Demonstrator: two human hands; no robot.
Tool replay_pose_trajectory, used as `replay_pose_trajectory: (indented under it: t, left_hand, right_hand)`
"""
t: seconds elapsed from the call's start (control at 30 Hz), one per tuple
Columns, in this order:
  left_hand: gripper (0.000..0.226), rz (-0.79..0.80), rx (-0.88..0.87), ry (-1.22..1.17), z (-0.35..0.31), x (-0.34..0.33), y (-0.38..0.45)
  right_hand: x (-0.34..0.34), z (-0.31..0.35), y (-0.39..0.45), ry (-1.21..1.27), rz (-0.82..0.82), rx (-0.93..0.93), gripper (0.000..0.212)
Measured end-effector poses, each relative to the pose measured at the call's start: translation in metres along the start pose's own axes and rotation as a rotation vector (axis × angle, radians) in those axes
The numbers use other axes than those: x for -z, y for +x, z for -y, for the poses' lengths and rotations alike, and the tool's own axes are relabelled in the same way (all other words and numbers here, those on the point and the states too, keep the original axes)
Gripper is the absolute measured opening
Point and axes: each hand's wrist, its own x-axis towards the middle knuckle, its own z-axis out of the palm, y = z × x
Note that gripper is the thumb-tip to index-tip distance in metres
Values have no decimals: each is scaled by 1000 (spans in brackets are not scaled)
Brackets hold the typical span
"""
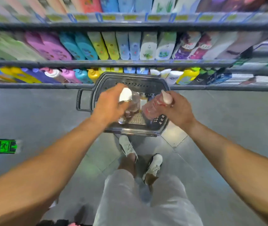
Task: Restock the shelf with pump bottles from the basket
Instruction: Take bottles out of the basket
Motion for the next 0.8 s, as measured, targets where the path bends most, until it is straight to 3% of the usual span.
replay_pose_trajectory:
  t: [0.3, 0.8]
  left_hand:
    - [42, -212, -26, -22, -118, 72, -45]
    - [46, -503, -187, -112, -245, 143, -46]
  right_hand:
    - [117, 68, -69, 118, 29, 196, 35]
    - [249, 145, -115, 12, -262, 510, 33]
